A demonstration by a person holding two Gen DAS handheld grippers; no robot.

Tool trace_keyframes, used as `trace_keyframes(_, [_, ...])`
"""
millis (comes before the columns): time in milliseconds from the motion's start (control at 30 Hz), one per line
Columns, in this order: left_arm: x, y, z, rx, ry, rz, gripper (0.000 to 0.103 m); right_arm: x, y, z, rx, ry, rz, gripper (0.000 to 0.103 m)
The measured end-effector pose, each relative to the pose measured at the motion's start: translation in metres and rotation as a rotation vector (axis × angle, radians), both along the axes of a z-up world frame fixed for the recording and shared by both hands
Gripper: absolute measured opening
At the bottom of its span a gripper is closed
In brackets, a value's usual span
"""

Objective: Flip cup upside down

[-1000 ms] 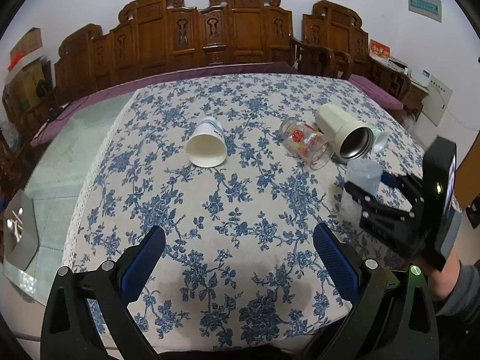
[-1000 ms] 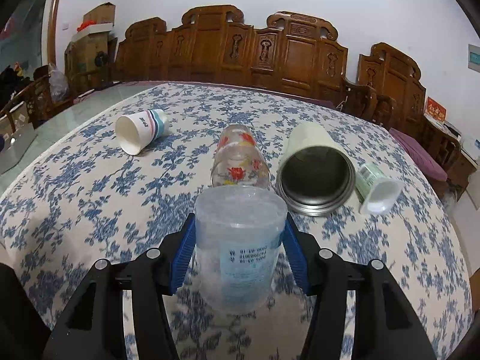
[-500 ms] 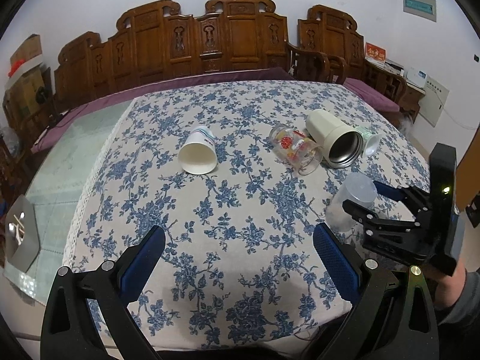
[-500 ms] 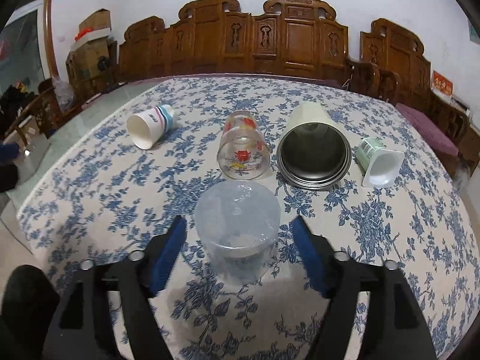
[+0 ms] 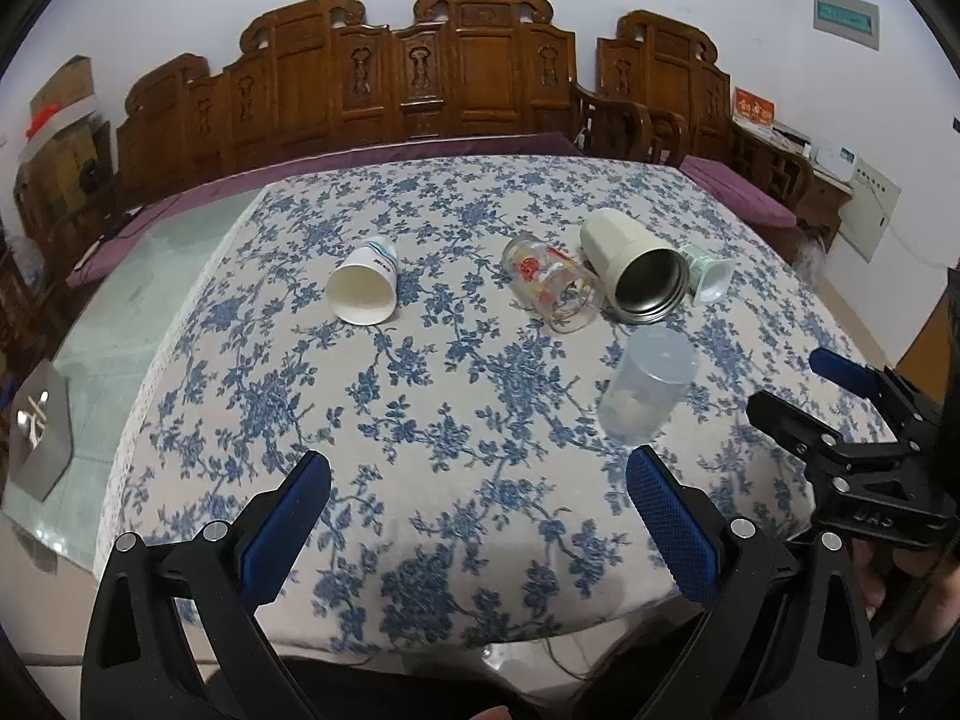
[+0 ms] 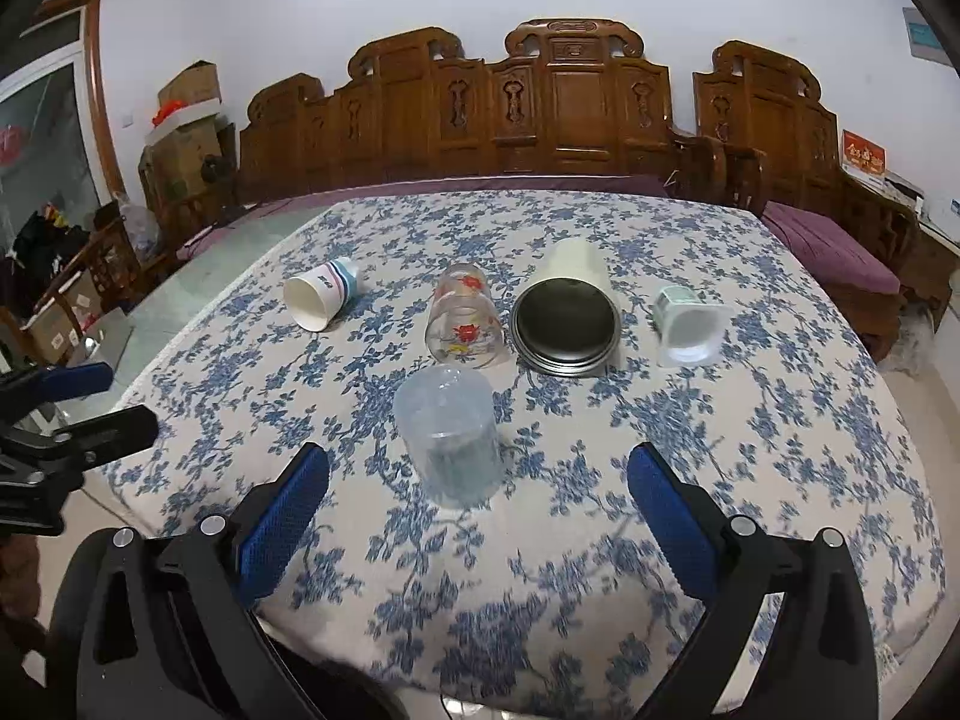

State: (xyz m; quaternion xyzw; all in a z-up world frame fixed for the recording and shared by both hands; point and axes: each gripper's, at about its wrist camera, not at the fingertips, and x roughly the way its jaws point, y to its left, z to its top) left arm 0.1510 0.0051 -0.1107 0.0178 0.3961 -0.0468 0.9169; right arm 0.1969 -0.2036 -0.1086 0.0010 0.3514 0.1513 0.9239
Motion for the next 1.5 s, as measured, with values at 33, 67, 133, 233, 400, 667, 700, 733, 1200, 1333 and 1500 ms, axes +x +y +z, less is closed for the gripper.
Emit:
trace_keyframes(33, [-0.002,-0.002,0.001,0.000,-0.004,0.000,0.095,-0.005,-0.004,0.003,0.003,-0.003,-0.005,0.100])
trace_keyframes(67, [-0.006,-0.005,0.002,0.003,-0.008,0.000,0.095,-0.010,-0.007,0.006,0.011,-0.005,-0.010,0.100])
trace_keyframes(133, [-0.014,-0.012,0.005,0.009,-0.020,-0.002,0.095,-0.018,-0.013,0.012,0.024,-0.009,-0.017,0.100])
trace_keyframes(233, [-0.026,-0.018,0.013,0.002,-0.039,0.000,0.095,-0.032,-0.020,0.023,0.026,-0.032,-0.027,0.100])
trace_keyframes(400, [-0.047,-0.025,0.032,0.000,-0.087,0.009,0.095,-0.052,-0.030,0.042,0.055,-0.068,-0.040,0.100])
trace_keyframes(667, [-0.082,-0.027,0.073,0.003,-0.220,0.040,0.095,-0.095,-0.036,0.096,0.096,-0.216,-0.054,0.100])
trace_keyframes(700, [-0.087,-0.027,0.079,0.003,-0.238,0.045,0.095,-0.098,-0.036,0.101,0.096,-0.229,-0.055,0.100])
trace_keyframes(733, [-0.091,-0.027,0.083,0.001,-0.254,0.048,0.095,-0.104,-0.036,0.109,0.097,-0.248,-0.053,0.100])
trace_keyframes(1200, [-0.122,-0.025,0.111,-0.018,-0.350,0.071,0.095,-0.123,-0.036,0.130,0.093,-0.296,-0.056,0.100])
trace_keyframes(1333, [-0.123,-0.025,0.111,-0.011,-0.353,0.075,0.095,-0.124,-0.036,0.130,0.093,-0.297,-0.057,0.100])
trace_keyframes(1500, [-0.123,-0.025,0.111,-0.013,-0.352,0.074,0.095,-0.125,-0.035,0.130,0.089,-0.298,-0.059,0.100])
